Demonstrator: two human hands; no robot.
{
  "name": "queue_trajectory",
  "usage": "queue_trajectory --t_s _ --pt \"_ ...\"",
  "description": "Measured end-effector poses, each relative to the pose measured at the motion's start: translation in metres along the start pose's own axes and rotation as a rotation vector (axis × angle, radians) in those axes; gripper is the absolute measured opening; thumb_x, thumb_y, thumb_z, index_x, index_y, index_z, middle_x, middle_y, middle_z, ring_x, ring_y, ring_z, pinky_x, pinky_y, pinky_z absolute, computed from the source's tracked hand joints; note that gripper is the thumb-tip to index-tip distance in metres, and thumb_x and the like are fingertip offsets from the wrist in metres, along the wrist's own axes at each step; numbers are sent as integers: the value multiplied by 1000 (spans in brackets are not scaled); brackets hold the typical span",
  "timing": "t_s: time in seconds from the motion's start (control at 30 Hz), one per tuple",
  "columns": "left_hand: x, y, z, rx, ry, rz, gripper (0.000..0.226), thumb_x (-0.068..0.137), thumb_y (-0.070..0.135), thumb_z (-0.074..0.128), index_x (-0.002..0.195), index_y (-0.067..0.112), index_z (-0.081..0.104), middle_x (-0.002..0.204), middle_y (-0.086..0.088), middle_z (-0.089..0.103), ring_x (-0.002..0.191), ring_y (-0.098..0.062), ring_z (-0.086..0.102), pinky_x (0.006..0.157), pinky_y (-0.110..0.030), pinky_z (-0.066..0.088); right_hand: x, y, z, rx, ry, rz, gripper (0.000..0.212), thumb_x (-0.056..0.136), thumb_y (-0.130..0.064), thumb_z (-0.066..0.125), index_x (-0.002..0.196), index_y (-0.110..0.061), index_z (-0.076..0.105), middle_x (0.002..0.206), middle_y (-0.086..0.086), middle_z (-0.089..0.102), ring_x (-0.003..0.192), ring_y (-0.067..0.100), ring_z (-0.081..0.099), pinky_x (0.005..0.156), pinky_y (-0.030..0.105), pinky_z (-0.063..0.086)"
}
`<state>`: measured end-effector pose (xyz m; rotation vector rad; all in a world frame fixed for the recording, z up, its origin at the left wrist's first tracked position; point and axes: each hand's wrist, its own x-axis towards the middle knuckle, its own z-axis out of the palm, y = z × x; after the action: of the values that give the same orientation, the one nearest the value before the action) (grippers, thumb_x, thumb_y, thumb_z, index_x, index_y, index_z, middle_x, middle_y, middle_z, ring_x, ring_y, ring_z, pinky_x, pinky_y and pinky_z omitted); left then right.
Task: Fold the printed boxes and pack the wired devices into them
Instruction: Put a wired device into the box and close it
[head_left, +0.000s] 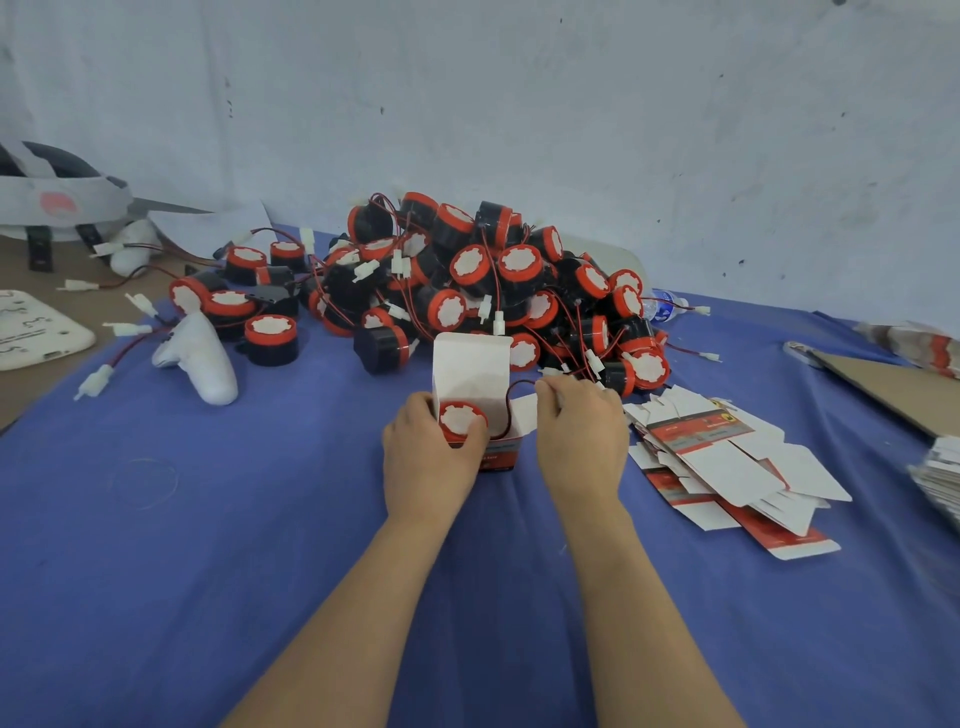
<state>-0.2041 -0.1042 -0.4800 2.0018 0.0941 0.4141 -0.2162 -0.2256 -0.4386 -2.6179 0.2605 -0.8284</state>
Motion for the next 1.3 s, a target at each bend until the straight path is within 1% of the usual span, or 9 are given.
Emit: queue_trajectory --t_s 0.23,0.37,0.47,0.6,0.7,0.97,1.17,1.23,1.3 --pt "0 1 0 -7 -1 -12 38 83 38 65 111 17 50 110 -1 60 105 -21 54 83 -41 52 -1 -13 -13 -160 -241 -19 42 102 -31 37 65 -13 42 60 2 43 58 19 39 44 28 23" --pt "0 3 0 -12 0 -28 40 82 39 67 111 16 51 111 -2 60 106 -22 55 85 -44 52 -4 -20 -11 -248 -406 -112 31 103 -25 36 95 -9 62 90 6 63 75 20 49 50 27 28" --pt "0 4 0 -17 -7 -39 43 81 42 67 111 16 51 111 -2 60 106 -22 54 86 -44 51 -8 -20 -10 -87 -493 -166 26 96 -12 40 96 -6 66 80 5 60 67 18 44 56 29 35" --pt "-2 3 -2 -7 -8 -9 38 83 40 65 109 16 51 108 -2 60 104 -23 55 84 -44 51 -2 -12 -16 370 -341 -15 21 96 -17 50 112 -15 64 82 -3 63 64 6 51 53 9 41" --pt "-1 4 -2 -3 -6 -5 36 84 37 64 110 15 50 109 -2 60 104 -24 55 85 -45 51 0 -5 -17 513 -222 90 8 95 -17 53 101 -18 57 85 -2 64 73 15 61 52 6 41" --pt "-2 3 -1 -11 -1 -2 39 84 37 65 113 16 49 112 -2 58 107 -24 54 86 -44 51 -1 -6 -13 150 -275 -48 34 94 -5 44 113 -20 68 115 8 58 78 22 51 62 27 39" --pt "-8 9 -4 -39 73 115 86 85 28 70 151 16 16 150 -5 32 137 -22 34 106 -38 40 -2 -7 -8 32 -282 -14 35 94 -6 42 112 -22 68 117 8 47 92 25 51 66 29 34" --pt "-11 13 -7 31 146 265 74 85 19 69 147 15 29 152 -8 28 140 -25 27 109 -38 35 -2 -7 -5 16 -269 -2 37 94 -4 41 112 -21 68 116 9 47 100 27 51 66 29 35" --pt "-15 15 -8 172 227 446 44 83 8 69 125 16 57 145 -12 37 134 -29 31 108 -38 31 -2 -6 -4 9 -251 8 38 93 -3 41 111 -21 68 113 9 47 101 27 50 67 29 35"
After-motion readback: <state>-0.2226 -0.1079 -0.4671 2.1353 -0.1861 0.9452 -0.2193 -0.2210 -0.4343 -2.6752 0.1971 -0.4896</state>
